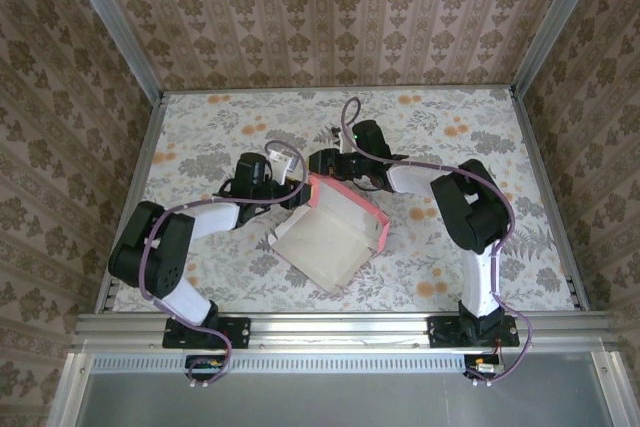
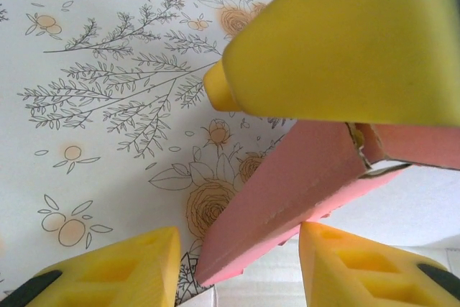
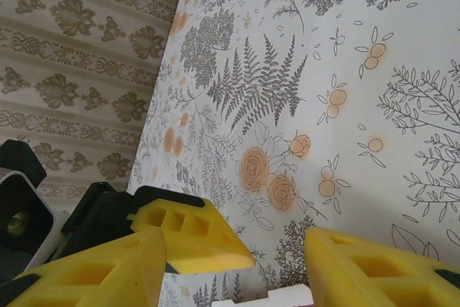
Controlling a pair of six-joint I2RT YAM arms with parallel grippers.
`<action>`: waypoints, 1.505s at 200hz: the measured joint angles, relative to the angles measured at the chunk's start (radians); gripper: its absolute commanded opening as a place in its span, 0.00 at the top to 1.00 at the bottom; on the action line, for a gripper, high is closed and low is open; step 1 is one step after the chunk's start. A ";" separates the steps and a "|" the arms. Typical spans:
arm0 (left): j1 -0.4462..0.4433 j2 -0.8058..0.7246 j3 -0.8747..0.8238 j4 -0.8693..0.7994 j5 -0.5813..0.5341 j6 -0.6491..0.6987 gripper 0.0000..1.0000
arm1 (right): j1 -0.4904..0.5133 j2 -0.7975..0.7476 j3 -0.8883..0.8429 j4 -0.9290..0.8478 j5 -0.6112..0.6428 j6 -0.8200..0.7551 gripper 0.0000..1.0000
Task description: Fold the paper box
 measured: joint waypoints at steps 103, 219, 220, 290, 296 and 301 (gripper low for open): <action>-0.056 0.055 0.001 0.048 -0.086 0.003 0.66 | -0.011 0.031 0.014 0.038 -0.071 0.085 0.52; -0.124 0.055 0.020 0.047 -0.262 0.036 0.81 | -0.024 0.049 0.018 0.074 -0.082 0.144 0.55; -0.125 0.055 0.020 0.047 -0.265 0.037 0.81 | -0.024 0.049 0.018 0.075 -0.082 0.145 0.55; -0.192 0.055 0.035 0.027 -0.441 0.071 0.84 | -0.029 0.050 0.020 0.076 -0.080 0.159 0.57; -0.195 0.055 0.036 0.027 -0.451 0.072 0.84 | -0.030 0.050 0.020 0.076 -0.080 0.160 0.57; -0.197 0.055 0.036 0.026 -0.457 0.073 0.84 | -0.030 0.050 0.020 0.076 -0.080 0.160 0.57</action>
